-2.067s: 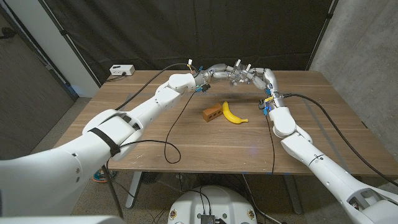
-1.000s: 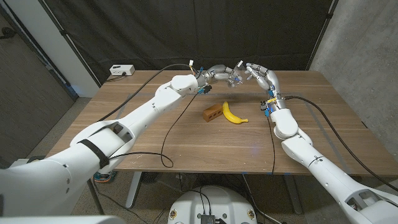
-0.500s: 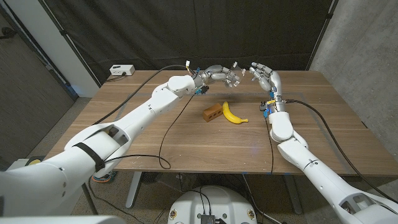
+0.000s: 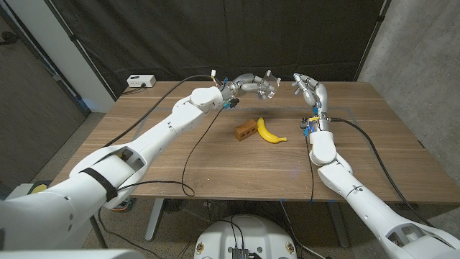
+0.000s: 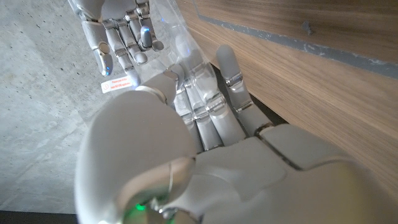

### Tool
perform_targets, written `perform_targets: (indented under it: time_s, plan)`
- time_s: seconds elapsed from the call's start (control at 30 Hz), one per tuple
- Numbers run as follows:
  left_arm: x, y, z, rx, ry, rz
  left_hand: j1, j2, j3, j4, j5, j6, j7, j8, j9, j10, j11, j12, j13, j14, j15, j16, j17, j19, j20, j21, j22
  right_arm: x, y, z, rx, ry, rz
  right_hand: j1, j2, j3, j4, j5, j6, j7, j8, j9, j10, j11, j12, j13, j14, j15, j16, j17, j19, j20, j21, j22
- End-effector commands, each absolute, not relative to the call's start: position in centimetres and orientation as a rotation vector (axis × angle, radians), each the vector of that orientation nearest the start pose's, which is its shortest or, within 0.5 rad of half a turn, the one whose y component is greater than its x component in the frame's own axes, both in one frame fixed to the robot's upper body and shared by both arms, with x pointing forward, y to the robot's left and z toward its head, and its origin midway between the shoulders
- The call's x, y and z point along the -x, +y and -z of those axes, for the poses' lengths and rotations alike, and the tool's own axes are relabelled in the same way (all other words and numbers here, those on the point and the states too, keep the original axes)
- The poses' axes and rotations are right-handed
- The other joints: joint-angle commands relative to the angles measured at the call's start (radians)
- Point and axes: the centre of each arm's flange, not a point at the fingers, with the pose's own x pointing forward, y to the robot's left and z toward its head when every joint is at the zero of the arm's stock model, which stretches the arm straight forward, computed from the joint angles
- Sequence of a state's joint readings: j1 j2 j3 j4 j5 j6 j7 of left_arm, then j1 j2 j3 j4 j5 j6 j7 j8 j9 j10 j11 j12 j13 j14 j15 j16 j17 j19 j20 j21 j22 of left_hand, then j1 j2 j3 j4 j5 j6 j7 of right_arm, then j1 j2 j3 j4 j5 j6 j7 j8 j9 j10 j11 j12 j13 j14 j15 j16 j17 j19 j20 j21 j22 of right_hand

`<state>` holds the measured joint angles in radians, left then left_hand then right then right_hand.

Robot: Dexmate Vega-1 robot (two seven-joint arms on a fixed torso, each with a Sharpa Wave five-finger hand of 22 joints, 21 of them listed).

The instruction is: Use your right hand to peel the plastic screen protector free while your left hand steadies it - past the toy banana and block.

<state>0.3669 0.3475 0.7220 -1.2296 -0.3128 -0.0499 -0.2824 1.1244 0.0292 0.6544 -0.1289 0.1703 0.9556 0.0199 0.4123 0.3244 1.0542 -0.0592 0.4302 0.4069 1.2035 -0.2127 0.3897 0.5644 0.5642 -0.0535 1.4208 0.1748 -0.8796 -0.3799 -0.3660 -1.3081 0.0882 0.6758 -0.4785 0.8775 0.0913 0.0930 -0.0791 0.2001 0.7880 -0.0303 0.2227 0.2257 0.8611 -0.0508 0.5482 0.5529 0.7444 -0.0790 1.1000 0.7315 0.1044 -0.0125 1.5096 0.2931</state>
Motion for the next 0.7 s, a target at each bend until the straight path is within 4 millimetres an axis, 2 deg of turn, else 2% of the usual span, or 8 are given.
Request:
perform_targets:
  time_s: [0.03,0.17,0.3,0.47,0.7]
  plan:
    - [-65.7,7.2,-10.5,-0.49,-0.524,0.579,0.0,0.002,0.01,-0.002,0.01,0.071,0.058,0.008,0.005,0.088,-0.069,0.017,0.023,0.006,-0.005,0.003,0.005,-0.003,-0.1,0.007,0.004,-58.9,-25.2,0.4,0.132,-1.153,0.092,0.003,-0.02,-0.006,-0.009,0.003,-0.009,-0.003,-0.004,0.004,-0.015,0.0,0.008,0.008,-0.016,-0.139,-0.004,0.005,-0.015,0.002,0.005,-0.003]
    - [-65.7,7.1,-10.4,-0.487,-0.507,0.564,-0.002,0.001,0.012,-0.002,0.011,0.073,0.065,0.005,0.003,0.09,-0.068,0.018,0.025,0.011,-0.003,0.004,0.006,0.002,-0.098,0.01,0.004,-58.1,-24.8,0.0,0.232,-1.161,0.136,0.006,-0.032,-0.01,-0.016,0.005,-0.012,-0.006,-0.006,0.004,-0.021,-0.007,0.013,0.013,-0.026,-0.14,-0.006,0.007,-0.019,0.0,0.005,-0.008]
    - [-65.5,6.8,-10.5,-0.505,-0.512,0.566,-0.001,-0.001,0.015,-0.004,0.012,0.075,0.07,0.0,-0.001,0.101,-0.065,0.021,0.024,0.018,0.0,0.005,0.007,0.006,-0.096,0.013,0.004,-57.7,-24.5,-0.2,0.306,-1.158,0.17,0.042,-0.033,0.0,-0.041,0.015,-0.001,-0.016,-0.002,0.005,-0.007,-0.017,0.029,0.019,-0.025,-0.143,-0.007,0.008,-0.014,-0.001,0.012,-0.015]
    - [-65.3,6.4,-10.8,-0.517,-0.52,0.578,-0.004,-0.003,0.016,-0.003,0.011,0.075,0.073,-0.006,-0.005,0.1,-0.067,0.021,0.026,0.022,0.001,0.006,0.009,0.007,-0.097,0.016,0.004,-57.1,-24.0,-0.5,0.391,-1.157,0.237,0.099,-0.04,0.014,-0.071,0.029,0.07,-0.029,0.021,0.005,0.042,-0.038,0.068,0.032,0.012,-0.145,0.006,0.02,0.021,-0.014,0.03,-0.028]
    - [-65.0,5.9,-11.0,-0.533,-0.525,0.598,-0.005,-0.002,0.019,-0.003,0.011,0.077,0.07,-0.008,-0.002,0.101,-0.067,0.021,0.027,0.022,0.001,0.006,0.012,0.006,-0.098,0.018,0.004,-56.7,-23.6,-0.4,0.461,-1.134,0.331,0.125,-0.059,0.01,-0.078,0.04,0.112,-0.031,0.03,0.004,0.078,-0.045,0.097,0.04,0.042,-0.146,0.018,0.031,0.052,-0.023,0.039,-0.039]
